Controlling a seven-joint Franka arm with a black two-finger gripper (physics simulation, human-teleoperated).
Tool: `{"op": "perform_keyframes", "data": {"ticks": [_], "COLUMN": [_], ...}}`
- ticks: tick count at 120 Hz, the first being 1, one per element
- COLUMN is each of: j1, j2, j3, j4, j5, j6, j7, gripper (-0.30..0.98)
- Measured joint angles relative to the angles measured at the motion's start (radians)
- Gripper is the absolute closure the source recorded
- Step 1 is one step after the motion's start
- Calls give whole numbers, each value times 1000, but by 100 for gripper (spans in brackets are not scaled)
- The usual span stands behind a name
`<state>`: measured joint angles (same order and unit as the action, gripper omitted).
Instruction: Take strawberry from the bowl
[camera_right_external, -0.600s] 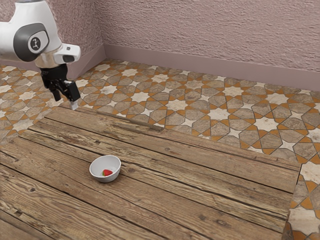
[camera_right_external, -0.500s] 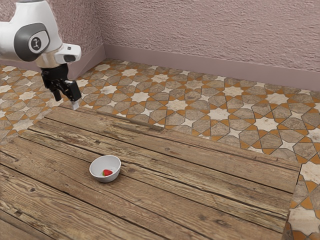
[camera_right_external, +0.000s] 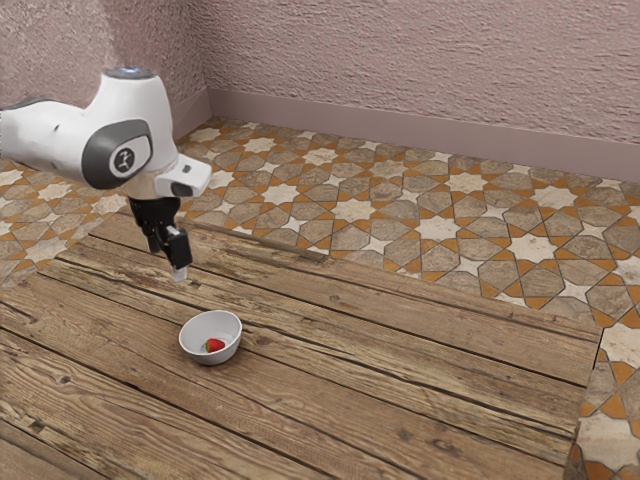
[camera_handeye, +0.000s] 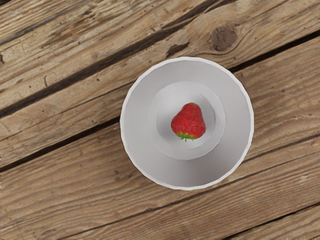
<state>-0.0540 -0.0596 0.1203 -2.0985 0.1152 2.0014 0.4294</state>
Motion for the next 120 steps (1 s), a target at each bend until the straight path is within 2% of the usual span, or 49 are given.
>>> {"op": "perform_keyframes", "data": {"ticks": [39,53,62,88,102,120], "j1": [42,-8,-32,-22,-18,-6], "j2": [118,153,164,193,214,248], "j3": [-20,-29,-31,-31,-30,-28], "j4": [-63,-64,-68,-72,-71,-73], "j5": [20,17,12,-10,-33,-49], "j6": [148,178,190,213,235,268], "j7": [280,352,389,473,507,541], "gripper": [0,1,8,30,35,36]}}
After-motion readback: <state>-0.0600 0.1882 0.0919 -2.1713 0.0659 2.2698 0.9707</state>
